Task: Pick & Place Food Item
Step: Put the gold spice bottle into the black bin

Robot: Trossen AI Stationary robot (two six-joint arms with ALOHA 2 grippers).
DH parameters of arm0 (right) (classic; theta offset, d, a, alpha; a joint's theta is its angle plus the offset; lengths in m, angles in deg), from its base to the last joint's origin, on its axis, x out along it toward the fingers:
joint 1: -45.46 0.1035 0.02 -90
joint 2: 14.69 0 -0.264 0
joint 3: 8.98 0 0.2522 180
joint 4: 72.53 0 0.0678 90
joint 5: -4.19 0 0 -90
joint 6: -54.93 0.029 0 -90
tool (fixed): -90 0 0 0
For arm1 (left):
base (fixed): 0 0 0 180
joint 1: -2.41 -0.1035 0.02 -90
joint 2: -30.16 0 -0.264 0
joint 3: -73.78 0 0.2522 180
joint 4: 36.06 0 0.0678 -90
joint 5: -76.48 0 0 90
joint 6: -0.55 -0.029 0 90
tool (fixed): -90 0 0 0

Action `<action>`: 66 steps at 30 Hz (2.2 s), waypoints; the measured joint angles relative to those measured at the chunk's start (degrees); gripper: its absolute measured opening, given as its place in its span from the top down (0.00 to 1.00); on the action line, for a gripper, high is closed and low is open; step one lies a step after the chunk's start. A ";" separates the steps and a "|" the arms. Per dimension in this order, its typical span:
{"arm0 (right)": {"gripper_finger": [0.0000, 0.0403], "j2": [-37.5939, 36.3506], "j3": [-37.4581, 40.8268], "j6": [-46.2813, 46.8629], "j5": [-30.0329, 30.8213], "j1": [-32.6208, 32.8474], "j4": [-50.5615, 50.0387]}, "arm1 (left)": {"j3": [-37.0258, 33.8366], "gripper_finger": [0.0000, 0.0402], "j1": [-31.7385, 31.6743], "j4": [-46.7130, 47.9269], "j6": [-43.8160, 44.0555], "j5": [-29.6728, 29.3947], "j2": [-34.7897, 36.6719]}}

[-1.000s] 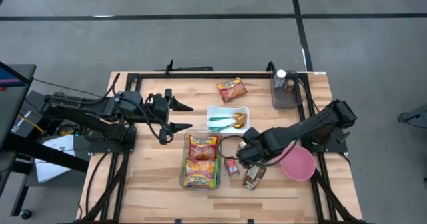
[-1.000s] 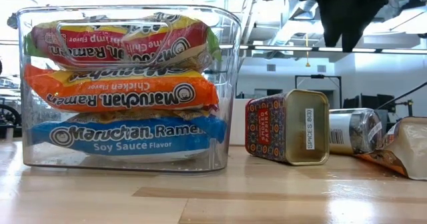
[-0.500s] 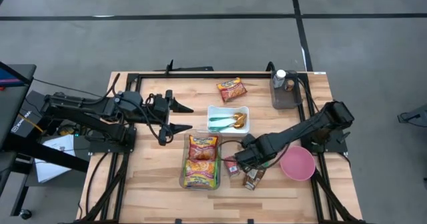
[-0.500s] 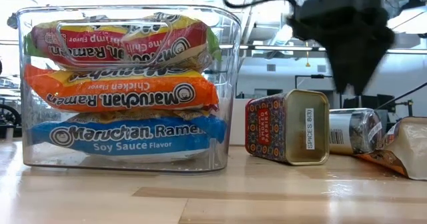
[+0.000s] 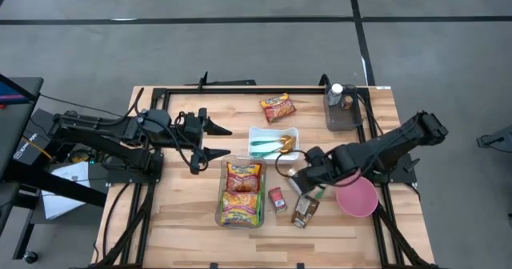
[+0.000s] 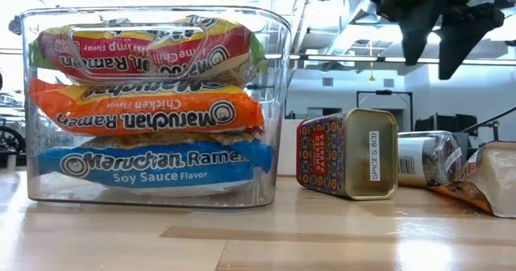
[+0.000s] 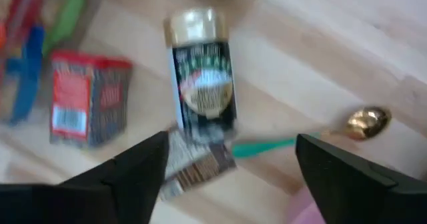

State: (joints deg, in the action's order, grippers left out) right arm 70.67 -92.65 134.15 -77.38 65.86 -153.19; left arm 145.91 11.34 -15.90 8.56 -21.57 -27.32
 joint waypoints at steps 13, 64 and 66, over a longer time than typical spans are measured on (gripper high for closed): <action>0.09 4.73 -0.09 -8.94 0.83 -1.61 4.80 | 0.00 0.33 0.00 0.03 1.29 -0.02 -0.02; 0.37 13.25 9.49 -6.94 -1.04 1.08 19.53 | 0.02 0.33 0.00 0.42 3.47 -0.02 -0.02; 0.37 13.25 9.49 -6.03 -0.77 1.48 19.53 | 0.02 0.33 0.00 0.42 3.47 -0.02 -0.02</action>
State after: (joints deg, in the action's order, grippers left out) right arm 83.92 -83.16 128.12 -78.14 67.34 -133.67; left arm 145.93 11.34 -15.49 12.03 -21.59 -27.34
